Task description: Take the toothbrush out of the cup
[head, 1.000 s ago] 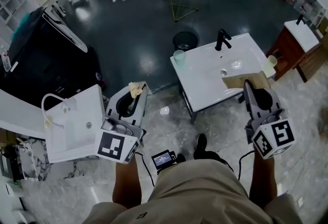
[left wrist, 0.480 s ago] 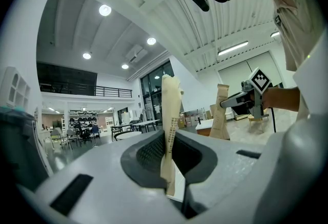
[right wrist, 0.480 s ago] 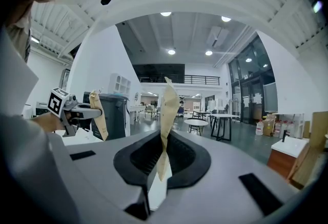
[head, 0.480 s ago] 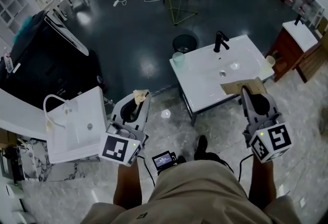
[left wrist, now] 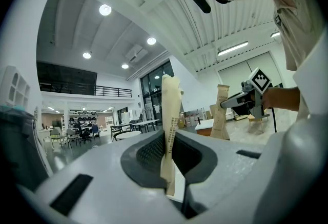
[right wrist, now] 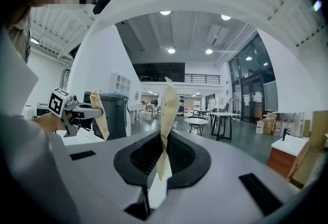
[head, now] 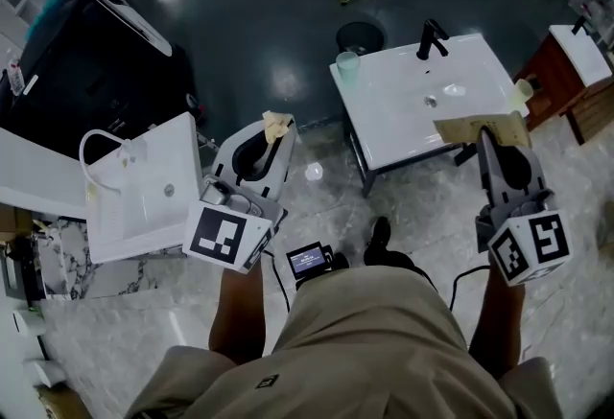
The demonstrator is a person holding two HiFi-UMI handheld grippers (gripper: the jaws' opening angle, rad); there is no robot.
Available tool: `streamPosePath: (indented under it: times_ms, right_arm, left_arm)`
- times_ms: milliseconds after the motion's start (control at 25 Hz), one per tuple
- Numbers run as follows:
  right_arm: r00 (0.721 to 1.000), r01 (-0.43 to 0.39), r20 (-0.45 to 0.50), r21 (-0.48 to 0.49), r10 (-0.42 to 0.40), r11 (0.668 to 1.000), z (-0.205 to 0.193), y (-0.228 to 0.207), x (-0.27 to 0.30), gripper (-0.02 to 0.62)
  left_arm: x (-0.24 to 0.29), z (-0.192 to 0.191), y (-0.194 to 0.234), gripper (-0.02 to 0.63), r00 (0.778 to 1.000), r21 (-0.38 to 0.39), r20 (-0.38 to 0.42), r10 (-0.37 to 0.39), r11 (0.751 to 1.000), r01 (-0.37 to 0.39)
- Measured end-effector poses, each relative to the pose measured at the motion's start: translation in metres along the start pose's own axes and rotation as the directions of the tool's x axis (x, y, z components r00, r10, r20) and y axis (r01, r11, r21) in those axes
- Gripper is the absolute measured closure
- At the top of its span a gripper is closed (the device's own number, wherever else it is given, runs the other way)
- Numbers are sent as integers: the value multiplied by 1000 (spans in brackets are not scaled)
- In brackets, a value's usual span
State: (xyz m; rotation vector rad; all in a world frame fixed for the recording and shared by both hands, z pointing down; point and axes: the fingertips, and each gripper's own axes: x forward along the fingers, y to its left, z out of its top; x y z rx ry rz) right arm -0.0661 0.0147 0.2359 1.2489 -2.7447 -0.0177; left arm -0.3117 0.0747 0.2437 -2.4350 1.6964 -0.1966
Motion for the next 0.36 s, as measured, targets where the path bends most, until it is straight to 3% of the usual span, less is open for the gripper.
streamPosePath:
  times_ms: [360]
  right_arm:
    - [1000,-18,-11,2,18,1000,-6,-1,7,572]
  left_arm:
    - [4,-10,-1,580,1000,-10,-18,9,1000,-9]
